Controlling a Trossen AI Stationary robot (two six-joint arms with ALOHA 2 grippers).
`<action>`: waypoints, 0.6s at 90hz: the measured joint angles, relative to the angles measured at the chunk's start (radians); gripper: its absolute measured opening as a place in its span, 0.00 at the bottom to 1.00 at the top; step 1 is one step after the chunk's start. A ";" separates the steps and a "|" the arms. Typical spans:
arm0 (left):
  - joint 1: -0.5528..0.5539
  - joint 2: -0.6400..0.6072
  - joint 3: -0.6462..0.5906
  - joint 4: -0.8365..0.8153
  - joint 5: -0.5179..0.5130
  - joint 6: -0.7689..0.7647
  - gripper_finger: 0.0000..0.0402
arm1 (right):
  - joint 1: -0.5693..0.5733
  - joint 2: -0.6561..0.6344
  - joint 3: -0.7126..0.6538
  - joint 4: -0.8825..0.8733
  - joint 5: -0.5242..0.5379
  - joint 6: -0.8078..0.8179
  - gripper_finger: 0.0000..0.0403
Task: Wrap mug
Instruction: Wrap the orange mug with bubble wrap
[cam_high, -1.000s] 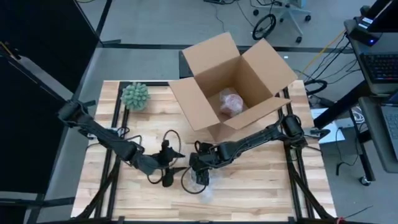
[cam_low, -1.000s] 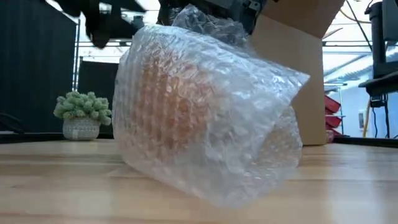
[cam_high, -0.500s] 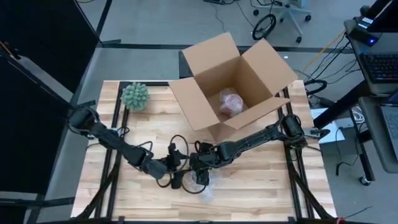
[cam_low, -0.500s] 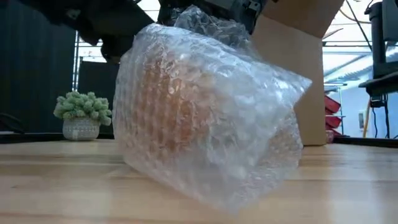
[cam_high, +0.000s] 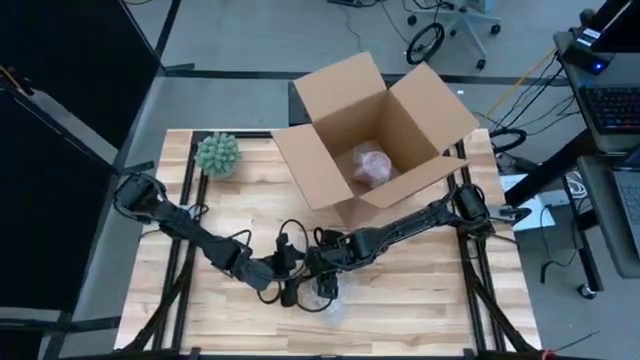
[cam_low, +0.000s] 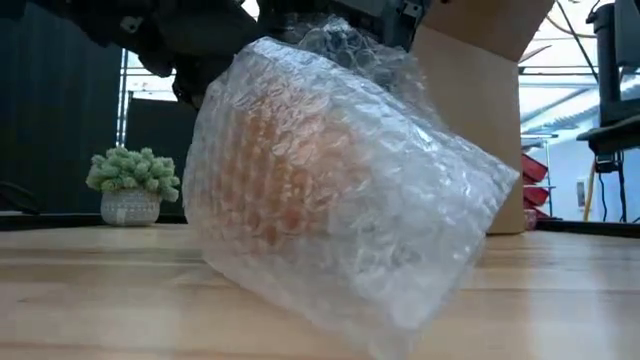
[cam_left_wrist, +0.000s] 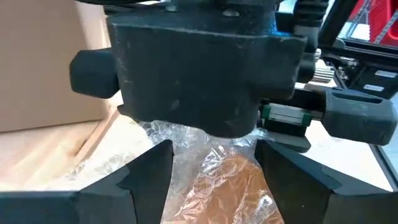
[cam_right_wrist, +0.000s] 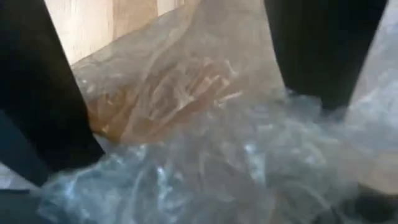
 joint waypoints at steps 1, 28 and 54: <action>0.000 0.000 0.000 -0.002 0.003 -0.002 0.57 | 0.000 0.000 0.005 -0.008 0.000 0.000 0.52; -0.032 -0.014 -0.004 -0.046 0.039 -0.015 0.57 | 0.000 0.000 0.142 -0.111 0.007 -0.031 0.52; -0.035 -0.057 -0.010 -0.136 0.009 0.016 0.57 | -0.002 0.028 0.166 -0.087 0.123 -0.027 0.52</action>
